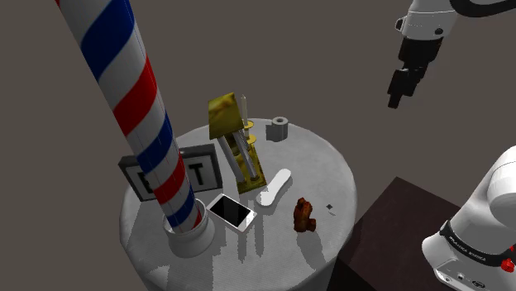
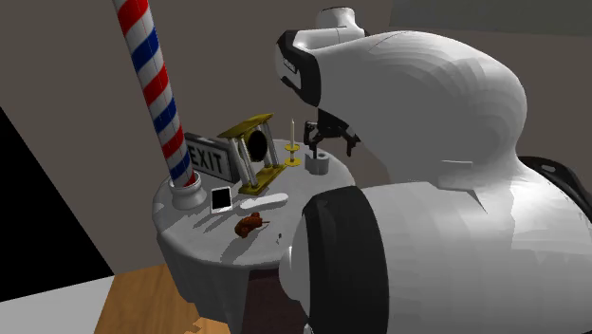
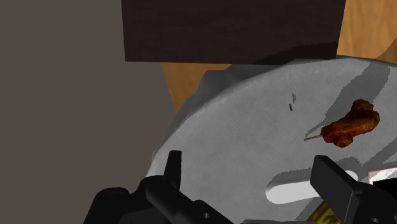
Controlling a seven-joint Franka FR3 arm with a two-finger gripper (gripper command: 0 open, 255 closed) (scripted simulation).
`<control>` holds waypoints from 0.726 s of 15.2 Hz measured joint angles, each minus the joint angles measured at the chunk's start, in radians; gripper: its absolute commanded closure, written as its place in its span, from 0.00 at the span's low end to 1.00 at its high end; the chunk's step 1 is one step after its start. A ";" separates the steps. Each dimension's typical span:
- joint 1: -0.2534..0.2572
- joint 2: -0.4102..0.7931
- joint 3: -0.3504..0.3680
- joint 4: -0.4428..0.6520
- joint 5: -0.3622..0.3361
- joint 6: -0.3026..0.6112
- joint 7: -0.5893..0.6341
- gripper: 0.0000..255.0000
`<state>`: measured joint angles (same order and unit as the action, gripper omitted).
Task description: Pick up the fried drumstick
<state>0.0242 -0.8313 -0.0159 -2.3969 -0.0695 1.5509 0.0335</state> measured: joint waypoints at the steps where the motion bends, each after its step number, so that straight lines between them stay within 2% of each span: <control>1: 0.000 0.000 0.000 0.000 0.000 0.000 0.000 0.00; 4: 0.019 0.006 0.032 -0.038 0.022 0.041 0.025 0.00; 11: 0.086 0.062 0.139 -0.161 0.093 0.210 0.102 0.00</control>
<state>0.1103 -0.7698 0.1226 -2.5582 0.0234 1.7612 0.1352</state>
